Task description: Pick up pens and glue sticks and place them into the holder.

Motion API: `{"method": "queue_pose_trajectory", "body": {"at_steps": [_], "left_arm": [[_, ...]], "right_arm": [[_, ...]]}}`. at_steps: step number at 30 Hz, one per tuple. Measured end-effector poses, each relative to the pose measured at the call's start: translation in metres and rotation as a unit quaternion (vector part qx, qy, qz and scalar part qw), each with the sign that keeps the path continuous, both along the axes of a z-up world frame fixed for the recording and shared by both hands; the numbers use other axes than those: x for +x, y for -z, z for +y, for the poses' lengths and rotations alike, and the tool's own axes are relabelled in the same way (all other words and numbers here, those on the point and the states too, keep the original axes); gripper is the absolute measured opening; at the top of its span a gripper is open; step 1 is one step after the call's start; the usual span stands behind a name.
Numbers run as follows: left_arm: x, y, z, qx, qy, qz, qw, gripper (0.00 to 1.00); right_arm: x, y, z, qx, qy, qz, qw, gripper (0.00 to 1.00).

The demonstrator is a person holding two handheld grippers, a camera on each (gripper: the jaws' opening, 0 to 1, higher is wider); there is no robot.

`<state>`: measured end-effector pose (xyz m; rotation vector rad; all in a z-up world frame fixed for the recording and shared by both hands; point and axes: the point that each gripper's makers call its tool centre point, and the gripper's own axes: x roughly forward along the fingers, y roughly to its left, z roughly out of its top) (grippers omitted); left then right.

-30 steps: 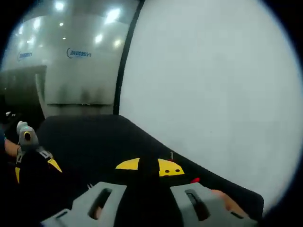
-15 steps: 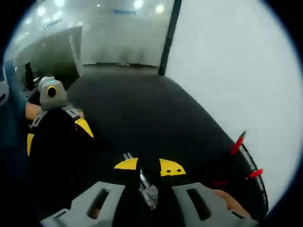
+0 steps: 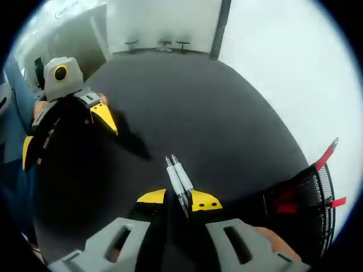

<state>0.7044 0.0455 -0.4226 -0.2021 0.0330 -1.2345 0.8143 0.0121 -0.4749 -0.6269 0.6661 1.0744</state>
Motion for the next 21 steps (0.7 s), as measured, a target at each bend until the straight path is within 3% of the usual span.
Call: {"method": "queue_pose_trajectory", "body": {"at_steps": [11, 21], "left_arm": [[0.0, 0.0, 0.0, 0.001, -0.001, -0.001, 1.0, 0.84], [0.001, 0.0, 0.0, 0.002, -0.001, -0.002, 1.0, 0.83]], "right_arm": [[0.001, 0.015, 0.002, -0.025, -0.002, 0.014, 0.9996, 0.11], [-0.003, 0.018, 0.008, -0.041, -0.01, 0.018, 0.999, 0.07]]}}
